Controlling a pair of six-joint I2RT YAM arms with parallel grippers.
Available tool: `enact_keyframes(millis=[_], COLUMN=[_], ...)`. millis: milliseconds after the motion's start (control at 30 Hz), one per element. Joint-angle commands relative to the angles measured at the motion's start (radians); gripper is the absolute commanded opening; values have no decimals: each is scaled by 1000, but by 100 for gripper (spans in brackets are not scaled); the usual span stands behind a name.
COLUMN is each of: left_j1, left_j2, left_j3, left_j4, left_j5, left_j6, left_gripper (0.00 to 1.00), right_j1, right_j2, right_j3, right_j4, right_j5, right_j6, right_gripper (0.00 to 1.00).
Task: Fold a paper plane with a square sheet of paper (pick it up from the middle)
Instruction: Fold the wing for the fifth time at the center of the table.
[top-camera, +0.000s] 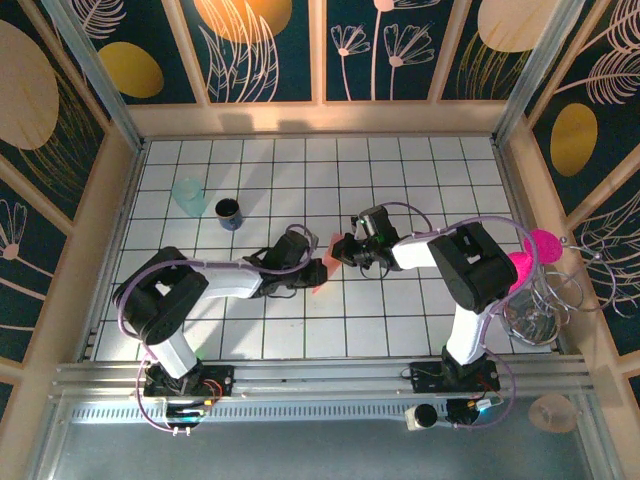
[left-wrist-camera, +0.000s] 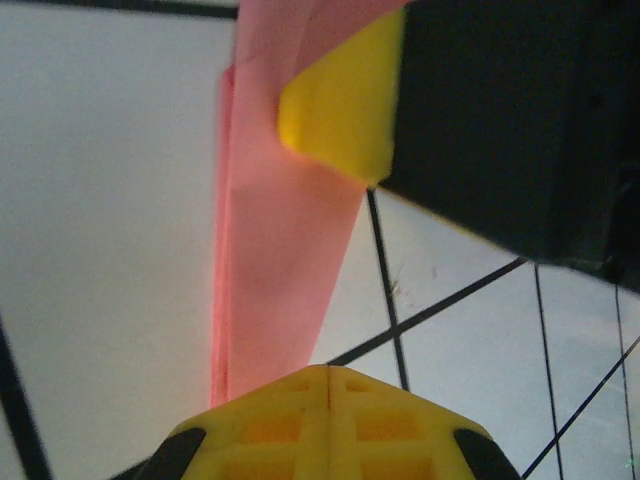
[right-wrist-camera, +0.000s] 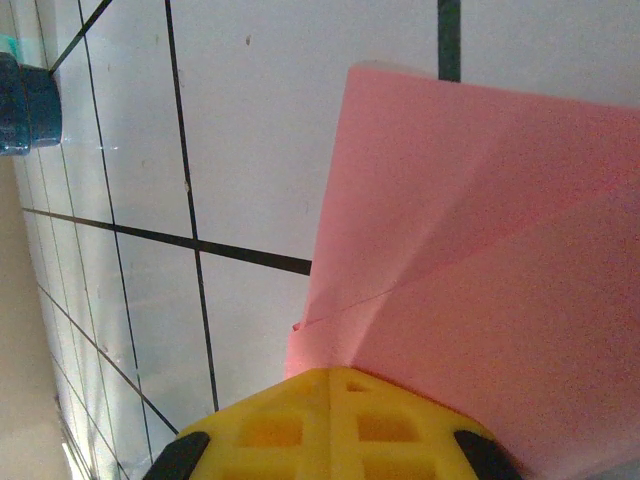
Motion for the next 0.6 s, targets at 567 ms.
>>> enact_keyframes(millis=[567], left_j1=[-1], left_j2=[129], left_j3=[81], left_j4=[-134], left_j5=[-76], left_j6=[23], left_gripper=[0], right_j1=[-58], right_j2=[-68], right_j3=[12], right_j4=[-102], right_j5=[-18], right_j6=[-107], right_gripper=[0])
